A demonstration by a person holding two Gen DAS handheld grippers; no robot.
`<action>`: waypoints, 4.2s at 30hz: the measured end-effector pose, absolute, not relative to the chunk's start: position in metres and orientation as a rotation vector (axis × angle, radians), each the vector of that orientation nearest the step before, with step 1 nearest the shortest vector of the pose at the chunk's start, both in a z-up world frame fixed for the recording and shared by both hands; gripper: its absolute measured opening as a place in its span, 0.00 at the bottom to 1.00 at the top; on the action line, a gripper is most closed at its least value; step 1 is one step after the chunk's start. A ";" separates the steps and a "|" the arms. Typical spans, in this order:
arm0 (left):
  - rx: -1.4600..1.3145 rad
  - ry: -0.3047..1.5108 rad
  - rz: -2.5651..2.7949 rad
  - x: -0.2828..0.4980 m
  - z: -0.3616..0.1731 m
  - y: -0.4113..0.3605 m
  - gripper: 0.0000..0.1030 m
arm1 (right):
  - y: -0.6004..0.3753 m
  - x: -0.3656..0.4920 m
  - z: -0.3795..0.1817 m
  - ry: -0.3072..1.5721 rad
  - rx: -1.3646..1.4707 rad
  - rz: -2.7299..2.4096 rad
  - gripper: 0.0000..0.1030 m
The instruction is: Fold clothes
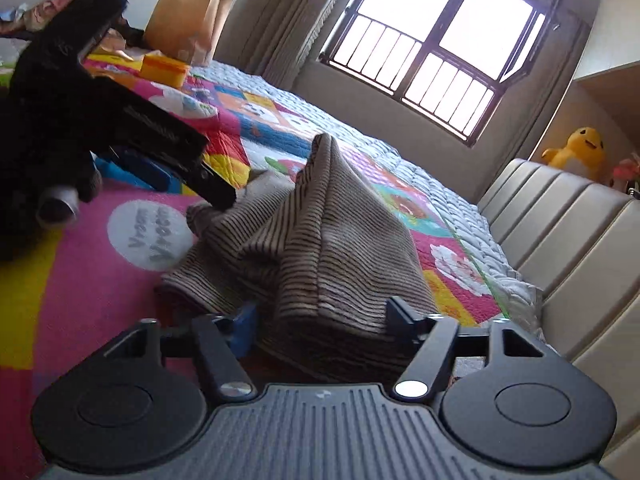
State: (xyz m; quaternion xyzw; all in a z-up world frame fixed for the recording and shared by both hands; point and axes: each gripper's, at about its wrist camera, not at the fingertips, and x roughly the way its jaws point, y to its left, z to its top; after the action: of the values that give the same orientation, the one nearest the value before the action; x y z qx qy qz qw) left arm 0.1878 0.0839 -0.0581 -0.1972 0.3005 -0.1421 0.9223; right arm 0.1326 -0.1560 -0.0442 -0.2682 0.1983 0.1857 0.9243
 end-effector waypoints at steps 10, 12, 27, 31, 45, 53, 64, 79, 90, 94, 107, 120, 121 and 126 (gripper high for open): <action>-0.487 0.592 -0.317 0.188 -0.062 0.094 1.00 | -0.145 0.158 0.012 0.434 -0.205 0.548 0.13; -0.505 0.588 -0.322 0.188 -0.063 0.096 1.00 | -0.128 0.159 -0.011 0.490 -0.272 0.572 0.13; -0.553 0.580 -0.334 0.190 -0.066 0.103 1.00 | -0.083 0.153 -0.048 0.376 -0.409 0.328 0.56; -0.520 0.604 -0.319 0.192 -0.063 0.099 1.00 | -0.074 0.153 -0.052 0.378 -0.512 0.300 0.62; -0.499 0.737 -0.355 0.206 -0.044 0.080 0.36 | -0.138 0.157 -0.026 0.220 -0.580 0.203 0.23; -0.526 0.749 -0.494 0.210 -0.058 0.056 0.23 | -0.147 0.162 0.051 0.284 -0.422 0.446 0.18; -0.521 0.660 -0.367 0.185 -0.033 0.123 0.39 | -0.086 0.112 -0.030 0.390 -0.720 0.555 0.20; -0.361 0.697 -0.536 0.235 -0.022 0.050 0.28 | -0.123 0.112 -0.002 0.423 -0.447 0.623 0.62; -0.283 0.654 -0.532 0.226 -0.033 0.053 0.27 | -0.184 0.170 -0.033 0.618 -0.122 0.354 0.99; -0.270 0.625 -0.533 0.218 -0.041 0.059 0.28 | -0.196 0.170 -0.055 0.652 0.035 0.347 1.00; -0.403 0.642 -0.454 0.224 -0.063 0.081 0.83 | -0.233 0.186 0.001 0.614 0.194 0.505 0.92; -0.402 0.628 -0.448 0.221 -0.064 0.082 0.81 | -0.200 0.315 -0.015 0.842 0.328 0.514 0.69; -0.412 0.628 -0.452 0.221 -0.065 0.084 0.81 | -0.195 0.304 -0.006 0.781 0.285 0.560 0.67; -0.415 0.629 -0.456 0.222 -0.065 0.084 0.81 | -0.185 0.286 0.008 0.711 0.149 0.537 0.66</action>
State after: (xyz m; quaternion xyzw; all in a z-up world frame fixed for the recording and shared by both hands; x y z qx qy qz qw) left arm 0.2216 0.0841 -0.0655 -0.2010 0.3042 -0.2209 0.9046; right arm 0.2862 -0.1854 0.0078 0.0720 0.3433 0.2595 0.8998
